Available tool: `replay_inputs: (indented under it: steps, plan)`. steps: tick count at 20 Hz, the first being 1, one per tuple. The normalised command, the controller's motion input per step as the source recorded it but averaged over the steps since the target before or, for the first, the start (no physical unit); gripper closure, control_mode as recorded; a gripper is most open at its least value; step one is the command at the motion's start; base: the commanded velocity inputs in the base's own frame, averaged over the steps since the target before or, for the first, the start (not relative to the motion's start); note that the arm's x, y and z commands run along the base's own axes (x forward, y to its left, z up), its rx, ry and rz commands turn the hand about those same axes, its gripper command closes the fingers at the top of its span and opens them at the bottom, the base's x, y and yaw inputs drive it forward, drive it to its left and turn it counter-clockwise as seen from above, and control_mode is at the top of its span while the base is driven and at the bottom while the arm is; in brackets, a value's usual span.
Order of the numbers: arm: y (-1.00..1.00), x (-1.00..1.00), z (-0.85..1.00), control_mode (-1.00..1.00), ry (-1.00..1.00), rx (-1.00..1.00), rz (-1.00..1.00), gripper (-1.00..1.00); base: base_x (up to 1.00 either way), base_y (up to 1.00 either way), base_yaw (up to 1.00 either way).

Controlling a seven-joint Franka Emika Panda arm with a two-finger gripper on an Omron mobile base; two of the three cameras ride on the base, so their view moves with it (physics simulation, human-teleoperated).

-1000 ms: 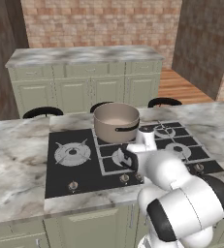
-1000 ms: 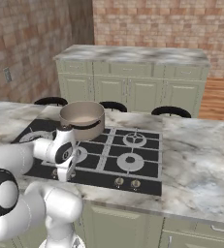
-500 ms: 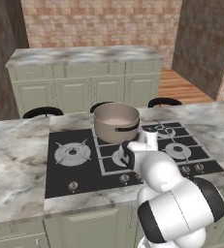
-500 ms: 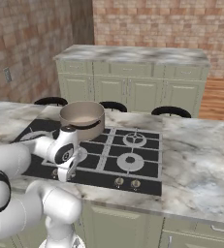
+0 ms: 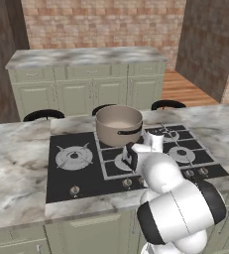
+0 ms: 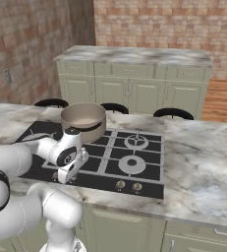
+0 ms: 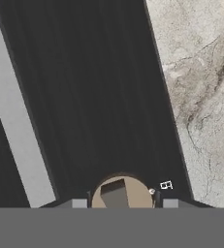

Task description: Turn off the rear center burner of the stove.

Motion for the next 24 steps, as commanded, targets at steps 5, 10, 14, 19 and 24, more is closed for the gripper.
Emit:
replay_inputs:
  steps: [5, 10, 14, 19, 24]
  plan:
    - [0.33, 0.00, -0.22, -1.00, 0.11, -0.06, -0.78, 1.00, 0.00, 0.00, 0.00]
    - [0.37, 0.00, -0.32, -1.00, 0.02, -0.11, -0.78, 1.00, 0.00, 0.00, 0.00]
    - [0.26, 0.00, -0.27, -1.00, 0.00, -0.12, -0.78, 1.00, 0.00, 0.00, 0.00]
    - [0.14, -0.01, -0.28, -1.00, 0.00, -0.11, -0.81, 1.00, 0.00, 0.00, 0.00]
    - [0.14, -0.02, -0.20, -1.00, 0.04, -0.10, -0.89, 1.00, 0.00, 0.00, 0.00]
